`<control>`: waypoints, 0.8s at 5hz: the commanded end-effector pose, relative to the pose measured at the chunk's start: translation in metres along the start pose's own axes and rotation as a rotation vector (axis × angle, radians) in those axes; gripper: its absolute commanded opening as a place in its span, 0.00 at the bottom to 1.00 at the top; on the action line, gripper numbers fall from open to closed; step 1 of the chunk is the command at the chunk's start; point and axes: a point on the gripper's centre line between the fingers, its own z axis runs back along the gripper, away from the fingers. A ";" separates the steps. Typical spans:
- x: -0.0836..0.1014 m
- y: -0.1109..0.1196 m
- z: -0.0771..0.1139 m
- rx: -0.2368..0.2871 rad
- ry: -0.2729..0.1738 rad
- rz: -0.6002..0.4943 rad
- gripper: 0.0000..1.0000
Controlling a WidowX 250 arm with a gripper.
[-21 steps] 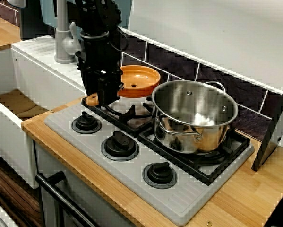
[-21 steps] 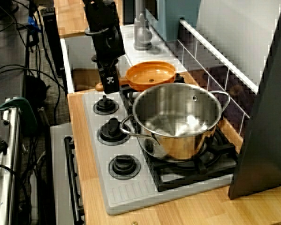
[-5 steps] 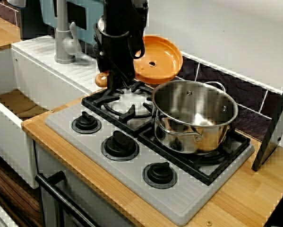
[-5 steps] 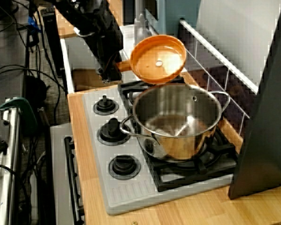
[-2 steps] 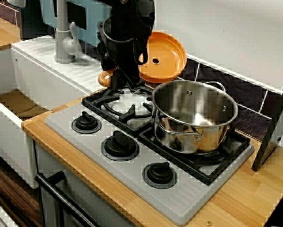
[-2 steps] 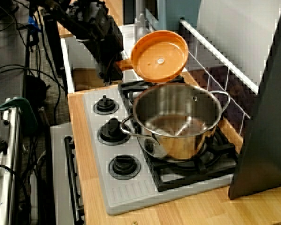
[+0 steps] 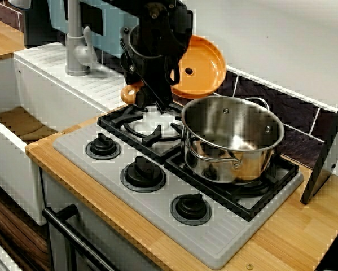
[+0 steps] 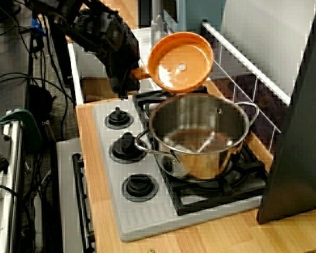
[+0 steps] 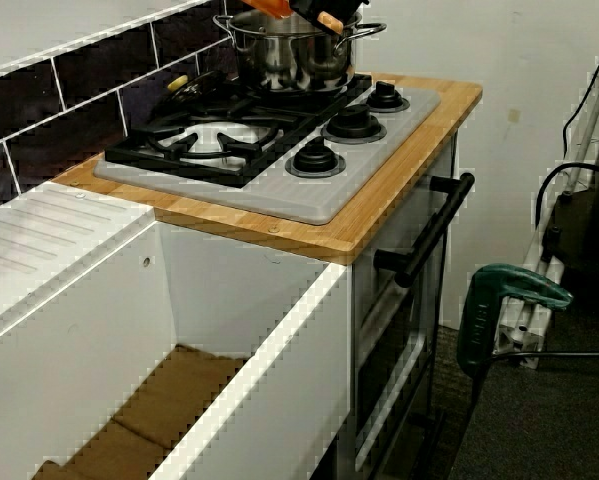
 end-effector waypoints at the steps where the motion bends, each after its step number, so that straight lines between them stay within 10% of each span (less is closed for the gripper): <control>1: 0.003 -0.008 0.004 0.021 -0.034 -0.004 0.00; 4: 0.002 -0.006 0.006 0.042 -0.040 0.004 0.00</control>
